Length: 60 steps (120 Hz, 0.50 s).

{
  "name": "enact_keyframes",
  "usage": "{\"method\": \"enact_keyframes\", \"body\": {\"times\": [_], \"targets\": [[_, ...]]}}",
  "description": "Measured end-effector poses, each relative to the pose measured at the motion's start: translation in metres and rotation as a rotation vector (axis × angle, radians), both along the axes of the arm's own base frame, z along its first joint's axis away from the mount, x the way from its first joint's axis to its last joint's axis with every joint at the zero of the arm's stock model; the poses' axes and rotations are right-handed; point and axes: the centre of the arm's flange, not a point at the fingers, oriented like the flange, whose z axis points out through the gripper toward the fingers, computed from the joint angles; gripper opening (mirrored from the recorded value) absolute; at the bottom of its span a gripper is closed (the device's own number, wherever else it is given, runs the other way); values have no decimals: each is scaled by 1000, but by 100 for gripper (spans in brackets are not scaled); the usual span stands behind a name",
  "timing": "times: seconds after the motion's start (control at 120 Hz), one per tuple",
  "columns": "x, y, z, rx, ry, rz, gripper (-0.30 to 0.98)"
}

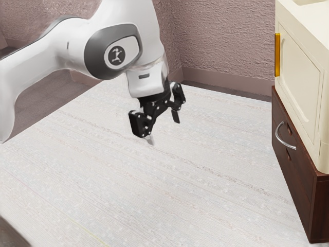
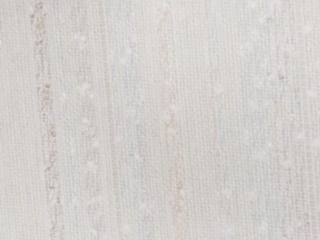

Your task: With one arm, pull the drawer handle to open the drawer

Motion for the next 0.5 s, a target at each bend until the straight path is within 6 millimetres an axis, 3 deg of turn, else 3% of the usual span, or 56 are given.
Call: {"method": "enact_keyframes", "body": {"times": [0.217,0.5], "targets": [[27,-25,-18,-107,-63,-157,65],[52,-64,-14,-284,-227,-341,36]]}}
